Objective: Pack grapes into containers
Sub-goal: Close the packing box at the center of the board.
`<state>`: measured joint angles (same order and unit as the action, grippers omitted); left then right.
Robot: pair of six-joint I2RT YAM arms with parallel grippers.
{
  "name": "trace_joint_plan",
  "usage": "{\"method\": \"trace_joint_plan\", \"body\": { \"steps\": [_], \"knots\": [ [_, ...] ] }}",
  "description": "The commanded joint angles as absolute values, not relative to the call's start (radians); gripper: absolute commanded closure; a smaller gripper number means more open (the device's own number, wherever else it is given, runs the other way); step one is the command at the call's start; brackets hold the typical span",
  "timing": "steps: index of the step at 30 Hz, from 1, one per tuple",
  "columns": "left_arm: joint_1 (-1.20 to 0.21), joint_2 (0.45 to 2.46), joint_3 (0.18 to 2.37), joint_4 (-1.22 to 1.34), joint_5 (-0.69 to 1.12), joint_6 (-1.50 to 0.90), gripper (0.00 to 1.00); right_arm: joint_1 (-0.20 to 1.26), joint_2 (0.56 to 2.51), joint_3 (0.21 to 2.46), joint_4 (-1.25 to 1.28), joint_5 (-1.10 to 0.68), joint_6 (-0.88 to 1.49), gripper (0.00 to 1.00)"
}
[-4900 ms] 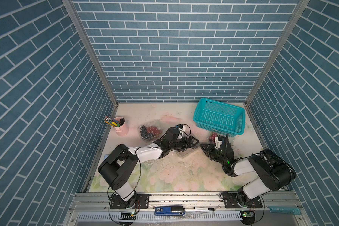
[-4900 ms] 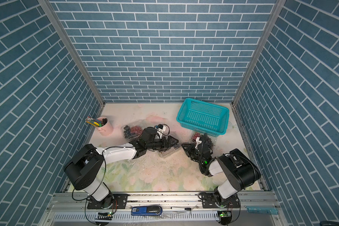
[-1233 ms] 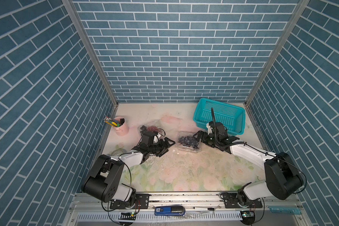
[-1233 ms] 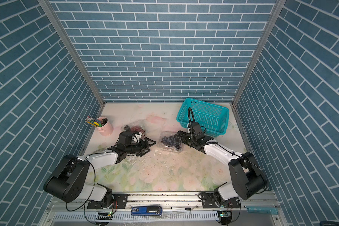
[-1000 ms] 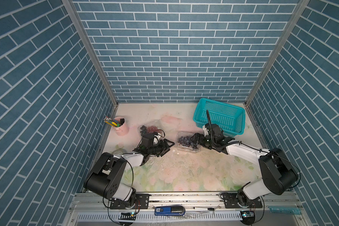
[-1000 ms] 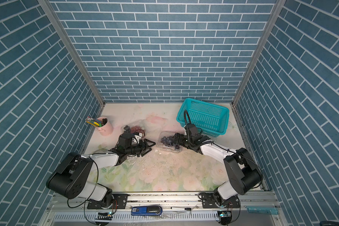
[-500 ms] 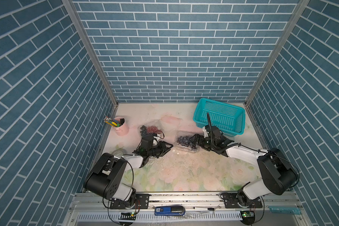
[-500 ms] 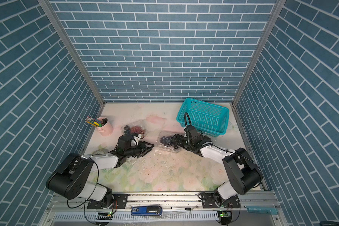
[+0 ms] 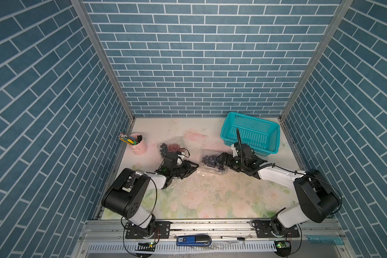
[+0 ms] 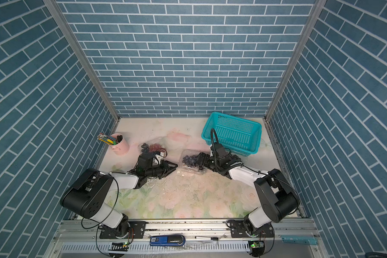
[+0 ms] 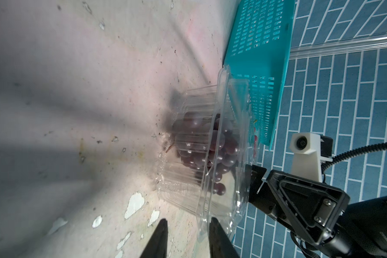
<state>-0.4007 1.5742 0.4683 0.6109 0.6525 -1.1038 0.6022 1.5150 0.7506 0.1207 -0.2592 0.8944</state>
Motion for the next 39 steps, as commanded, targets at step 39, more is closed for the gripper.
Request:
{"method": "trace_joint_plan", "body": {
  "steps": [39],
  "knots": [
    [-0.457,1.606,0.492,0.651,0.575,-1.119,0.83,0.665,1.574,0.691,0.272,-0.262,1.026,0.02]
  ]
}}
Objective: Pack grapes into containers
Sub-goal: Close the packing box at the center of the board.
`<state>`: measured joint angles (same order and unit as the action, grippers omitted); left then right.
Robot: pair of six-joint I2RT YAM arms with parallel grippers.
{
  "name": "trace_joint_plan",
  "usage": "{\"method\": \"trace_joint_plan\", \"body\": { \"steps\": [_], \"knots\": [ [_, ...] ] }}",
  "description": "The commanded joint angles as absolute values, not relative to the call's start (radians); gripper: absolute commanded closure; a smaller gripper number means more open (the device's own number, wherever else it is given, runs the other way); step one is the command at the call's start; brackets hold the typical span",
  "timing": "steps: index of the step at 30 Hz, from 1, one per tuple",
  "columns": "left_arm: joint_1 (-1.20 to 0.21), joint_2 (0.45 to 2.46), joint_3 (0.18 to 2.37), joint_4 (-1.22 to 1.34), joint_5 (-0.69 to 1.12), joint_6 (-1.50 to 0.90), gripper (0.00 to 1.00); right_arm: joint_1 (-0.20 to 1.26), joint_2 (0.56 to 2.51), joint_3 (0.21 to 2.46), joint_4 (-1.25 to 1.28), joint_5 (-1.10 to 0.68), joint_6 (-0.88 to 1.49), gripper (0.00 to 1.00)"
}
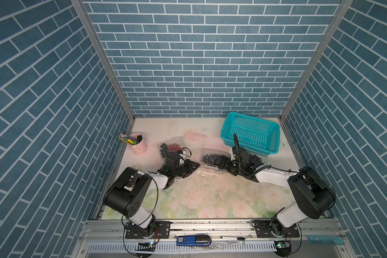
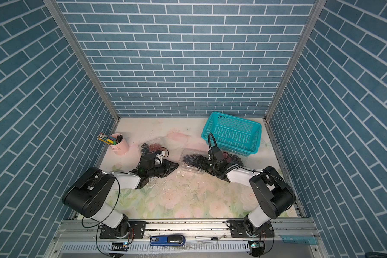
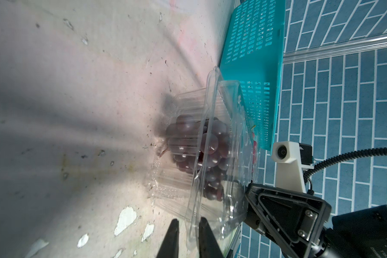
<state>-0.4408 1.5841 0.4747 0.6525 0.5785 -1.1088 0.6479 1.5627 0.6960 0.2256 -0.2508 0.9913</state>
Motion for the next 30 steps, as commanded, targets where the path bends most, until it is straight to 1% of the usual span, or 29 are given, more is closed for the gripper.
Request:
{"method": "trace_joint_plan", "body": {
  "steps": [1,8,22,30],
  "knots": [
    [-0.459,1.608,0.492,0.653,0.575,-1.123,0.83,0.666,1.572,0.689,0.274,-0.260,1.029,0.02],
    [-0.462,1.609,0.497,0.653,0.571,-1.124,0.88,0.671,1.581,0.683,0.288,-0.261,1.040,0.01],
    [-0.473,1.601,0.487,0.654,0.557,-1.121,0.89,0.677,1.588,0.676,0.303,-0.261,1.045,0.02],
    [-0.473,1.601,0.484,0.659,0.555,-1.120,0.93,0.678,1.591,0.677,0.305,-0.259,1.048,0.02]
  ]
}}
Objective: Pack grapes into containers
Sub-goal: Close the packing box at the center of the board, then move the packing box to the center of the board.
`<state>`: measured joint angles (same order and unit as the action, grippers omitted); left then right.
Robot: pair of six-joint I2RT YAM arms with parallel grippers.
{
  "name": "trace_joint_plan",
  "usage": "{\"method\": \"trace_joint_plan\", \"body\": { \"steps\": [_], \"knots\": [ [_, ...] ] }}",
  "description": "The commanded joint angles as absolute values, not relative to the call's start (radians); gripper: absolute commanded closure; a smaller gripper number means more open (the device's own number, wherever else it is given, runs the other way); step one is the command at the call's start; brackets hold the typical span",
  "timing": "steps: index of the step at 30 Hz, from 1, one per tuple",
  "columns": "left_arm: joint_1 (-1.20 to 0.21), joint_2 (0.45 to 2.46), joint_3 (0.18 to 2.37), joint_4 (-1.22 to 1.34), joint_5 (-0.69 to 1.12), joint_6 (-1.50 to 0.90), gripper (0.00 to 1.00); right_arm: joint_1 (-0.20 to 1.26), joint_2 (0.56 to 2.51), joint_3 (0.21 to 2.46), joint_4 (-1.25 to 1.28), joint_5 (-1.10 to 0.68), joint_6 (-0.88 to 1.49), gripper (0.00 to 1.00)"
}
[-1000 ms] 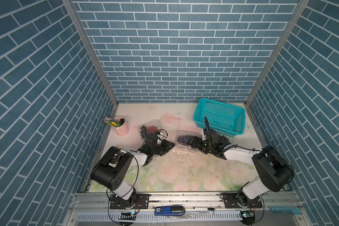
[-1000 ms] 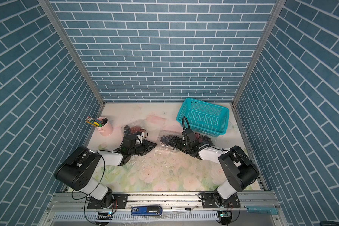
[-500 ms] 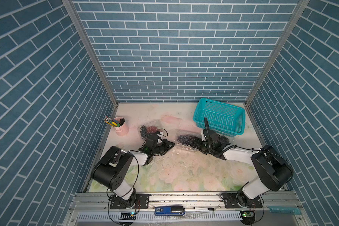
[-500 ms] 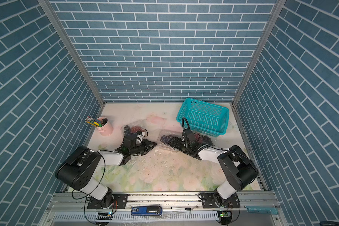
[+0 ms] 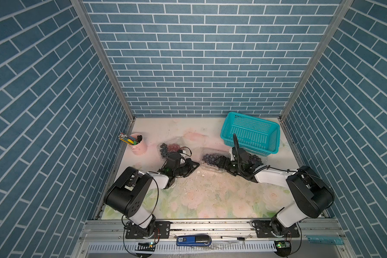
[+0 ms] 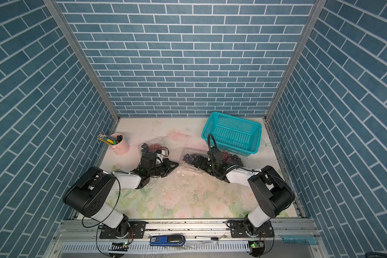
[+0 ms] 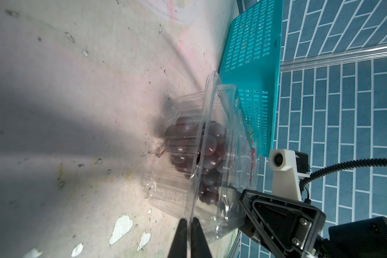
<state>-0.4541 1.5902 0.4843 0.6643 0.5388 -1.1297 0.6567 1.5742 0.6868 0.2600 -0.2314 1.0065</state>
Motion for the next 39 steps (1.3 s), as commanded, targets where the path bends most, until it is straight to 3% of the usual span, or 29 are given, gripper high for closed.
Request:
{"method": "trace_joint_plan", "body": {
  "steps": [1,6,8,18,19,20,21,29,39],
  "knots": [
    [-0.473,1.601,0.484,0.658,0.555,-1.121,0.93,0.678,1.590,0.678,0.305,-0.259,1.048,0.02],
    [-0.472,1.582,0.484,0.641,0.557,-1.116,0.92,0.678,1.591,0.677,0.305,-0.259,1.048,0.01],
    [-0.471,1.560,0.496,0.599,0.552,-1.107,0.85,0.678,1.591,0.679,0.302,-0.257,1.044,0.02],
    [-0.401,1.465,0.490,0.440,0.568,-1.036,0.29,0.680,1.623,0.738,0.285,-0.265,1.027,0.02],
    [-0.395,1.446,0.494,0.415,0.569,-1.026,0.22,0.679,1.625,0.747,0.282,-0.267,1.025,0.01],
    [-0.390,1.425,0.502,0.383,0.569,-1.014,0.07,0.679,1.630,0.761,0.277,-0.267,1.021,0.02],
    [-0.387,1.405,0.509,0.354,0.568,-1.001,0.01,0.679,1.637,0.773,0.273,-0.268,1.016,0.02],
    [-0.276,1.223,0.577,0.065,0.578,-0.883,0.00,0.678,1.748,0.892,0.281,-0.290,1.006,0.02],
    [-0.222,1.226,0.543,0.084,0.626,-0.889,0.00,0.677,1.881,1.066,0.245,-0.313,0.974,0.02]
  ]
}}
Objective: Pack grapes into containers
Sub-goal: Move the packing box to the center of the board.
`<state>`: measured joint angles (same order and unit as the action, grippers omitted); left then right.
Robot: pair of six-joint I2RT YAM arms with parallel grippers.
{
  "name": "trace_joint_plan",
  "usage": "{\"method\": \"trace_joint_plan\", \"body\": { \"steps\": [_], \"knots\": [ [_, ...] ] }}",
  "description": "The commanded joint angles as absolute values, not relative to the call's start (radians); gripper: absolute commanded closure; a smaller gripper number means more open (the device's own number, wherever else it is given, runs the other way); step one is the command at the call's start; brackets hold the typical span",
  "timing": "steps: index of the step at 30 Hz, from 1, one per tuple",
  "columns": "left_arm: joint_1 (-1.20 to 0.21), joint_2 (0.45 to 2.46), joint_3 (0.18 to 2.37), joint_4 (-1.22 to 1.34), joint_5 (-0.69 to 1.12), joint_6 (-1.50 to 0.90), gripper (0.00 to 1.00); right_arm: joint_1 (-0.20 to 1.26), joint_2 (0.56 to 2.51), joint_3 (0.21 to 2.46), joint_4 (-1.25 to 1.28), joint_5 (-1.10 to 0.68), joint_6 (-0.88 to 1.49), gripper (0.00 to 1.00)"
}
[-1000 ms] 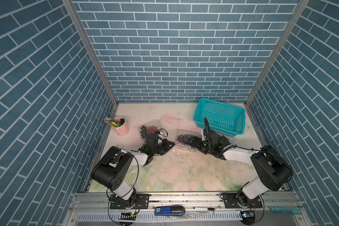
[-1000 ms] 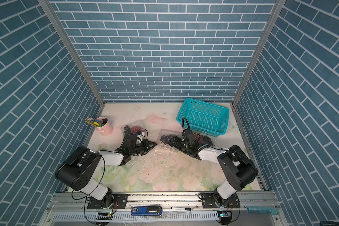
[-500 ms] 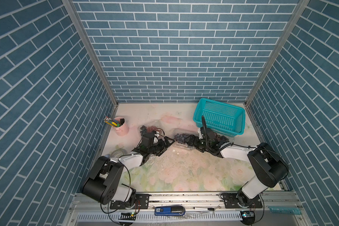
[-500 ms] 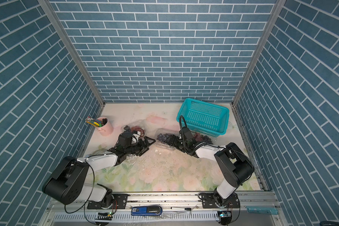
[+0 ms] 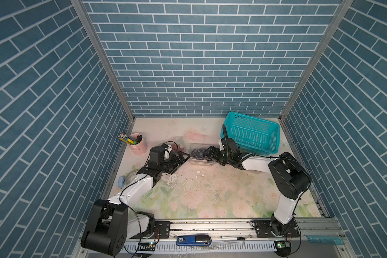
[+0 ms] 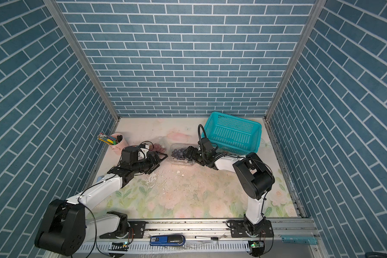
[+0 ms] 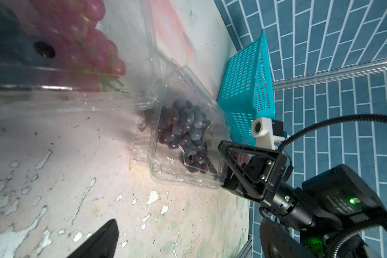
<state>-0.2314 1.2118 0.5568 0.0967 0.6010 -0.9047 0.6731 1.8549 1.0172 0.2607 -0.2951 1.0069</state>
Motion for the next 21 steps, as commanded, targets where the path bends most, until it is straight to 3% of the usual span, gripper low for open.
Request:
{"method": "trace_joint_plan", "body": {
  "steps": [1,13,21],
  "knots": [
    [-0.222,1.231,0.542,0.088,0.629,-0.890,0.01,0.677,1.897,1.086,0.235,-0.316,0.963,0.02],
    [-0.201,1.239,0.540,0.092,0.637,-0.890,0.00,0.654,2.043,1.288,0.123,-0.375,0.884,0.02],
    [-0.201,1.226,0.554,0.089,0.632,-0.887,0.00,0.619,1.952,1.308,-0.007,-0.334,0.775,0.02]
  ]
}}
